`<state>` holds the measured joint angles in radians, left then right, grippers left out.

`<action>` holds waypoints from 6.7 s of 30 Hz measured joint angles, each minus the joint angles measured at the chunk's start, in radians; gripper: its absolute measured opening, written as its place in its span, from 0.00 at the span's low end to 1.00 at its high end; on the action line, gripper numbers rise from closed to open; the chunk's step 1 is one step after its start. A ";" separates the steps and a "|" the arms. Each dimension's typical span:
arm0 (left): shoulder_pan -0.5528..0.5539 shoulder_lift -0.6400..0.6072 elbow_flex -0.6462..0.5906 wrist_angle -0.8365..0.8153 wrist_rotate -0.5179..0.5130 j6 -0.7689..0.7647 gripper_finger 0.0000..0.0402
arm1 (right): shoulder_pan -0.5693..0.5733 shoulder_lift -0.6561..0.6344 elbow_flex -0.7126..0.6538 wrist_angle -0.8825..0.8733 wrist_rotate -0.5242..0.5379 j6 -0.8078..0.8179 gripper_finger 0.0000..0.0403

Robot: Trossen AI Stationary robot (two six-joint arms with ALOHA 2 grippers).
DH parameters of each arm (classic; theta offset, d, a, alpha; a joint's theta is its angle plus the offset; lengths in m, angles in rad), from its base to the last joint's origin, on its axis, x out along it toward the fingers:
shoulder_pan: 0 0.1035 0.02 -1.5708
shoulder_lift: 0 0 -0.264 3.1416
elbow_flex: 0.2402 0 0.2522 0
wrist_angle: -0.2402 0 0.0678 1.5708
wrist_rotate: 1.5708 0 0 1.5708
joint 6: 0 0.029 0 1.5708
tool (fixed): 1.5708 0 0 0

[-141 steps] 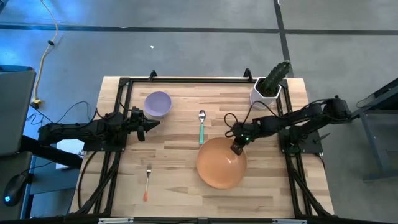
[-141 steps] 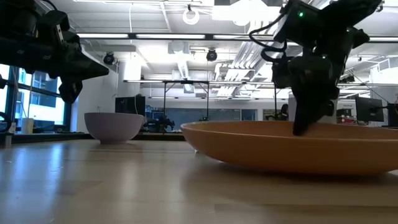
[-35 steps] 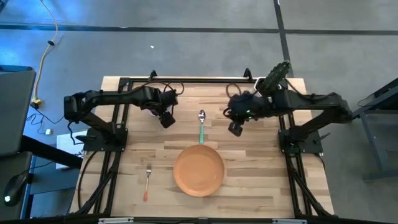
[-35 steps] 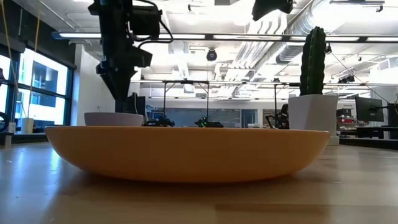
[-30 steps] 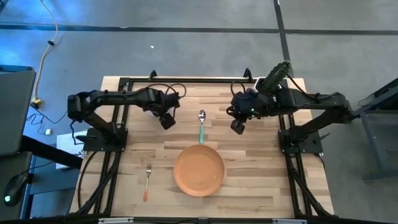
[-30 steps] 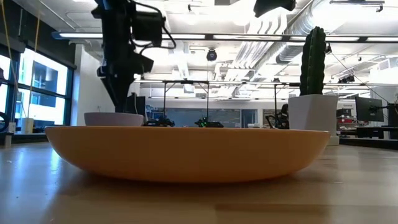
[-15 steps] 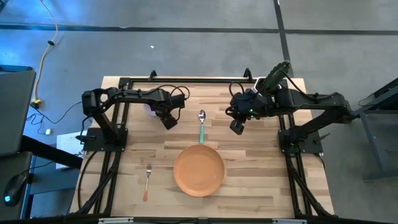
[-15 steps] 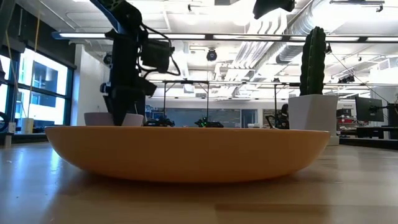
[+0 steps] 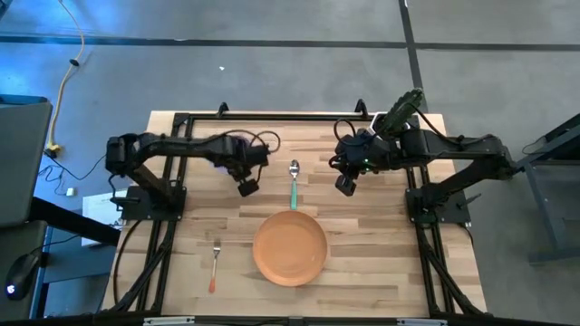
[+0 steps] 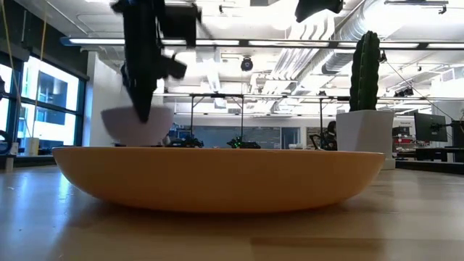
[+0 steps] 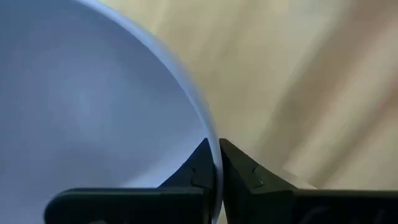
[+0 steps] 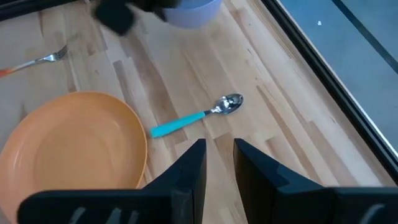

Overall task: Set table place
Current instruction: Put the purple bowl on the orange plate, then put the green spoon into the purple bowl

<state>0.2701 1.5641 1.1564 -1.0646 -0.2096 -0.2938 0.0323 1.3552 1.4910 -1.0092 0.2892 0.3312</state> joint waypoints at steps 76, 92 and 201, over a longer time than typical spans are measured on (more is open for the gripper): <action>-0.655 0.578 0.620 0.030 0.090 0.037 0.05 | -0.084 -0.117 0.000 0.005 -0.012 -0.018 0.18; -0.655 0.574 0.773 -0.247 -0.083 -0.080 0.42 | -0.083 -0.114 0.000 -0.012 0.025 0.115 0.18; -0.663 -0.742 -0.238 -0.372 -0.271 -0.440 0.50 | -0.142 1.035 0.666 -0.255 -0.235 0.749 0.34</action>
<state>-0.3931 0.8219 0.9184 -1.4368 -0.4808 -0.7334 -0.1101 2.3901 2.1574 -1.2640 0.0539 1.0804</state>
